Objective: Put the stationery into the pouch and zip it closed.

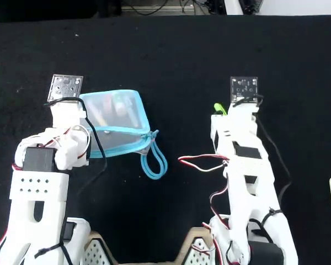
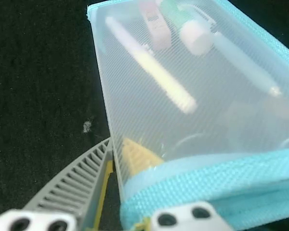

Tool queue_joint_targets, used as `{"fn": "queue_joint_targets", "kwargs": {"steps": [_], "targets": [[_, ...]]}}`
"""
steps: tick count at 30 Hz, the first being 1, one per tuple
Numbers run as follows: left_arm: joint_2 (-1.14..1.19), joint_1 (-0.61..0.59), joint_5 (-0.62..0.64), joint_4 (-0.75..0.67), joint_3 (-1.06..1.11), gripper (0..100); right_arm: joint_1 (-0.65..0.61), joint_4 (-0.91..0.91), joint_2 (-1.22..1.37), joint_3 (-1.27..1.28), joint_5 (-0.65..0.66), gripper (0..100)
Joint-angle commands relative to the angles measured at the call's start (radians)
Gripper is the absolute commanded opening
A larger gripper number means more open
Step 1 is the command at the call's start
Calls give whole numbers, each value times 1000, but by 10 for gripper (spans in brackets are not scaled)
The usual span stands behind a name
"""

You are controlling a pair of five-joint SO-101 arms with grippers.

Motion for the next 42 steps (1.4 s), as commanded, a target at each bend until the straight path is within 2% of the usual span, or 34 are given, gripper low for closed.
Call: {"fn": "queue_joint_targets", "kwargs": {"steps": [1, 11, 20, 24, 31, 42], "targets": [[6, 7, -3, 21, -4, 30, 12, -31, -7, -31, -8, 138], [6, 7, -3, 21, -4, 30, 17, -34, -5, -36, -2, 138], [6, 7, -3, 21, -2, 30, 17, -150, 47, -19, -2, 138], [6, 7, -3, 21, -2, 30, 17, -109, 128, -94, -2, 138], [6, 7, -3, 6, 7, 30, 31, 64, 275, -262, -2, 138], [6, 7, -3, 6, 7, 30, 63, 81, 338, -328, -2, 138]]}}
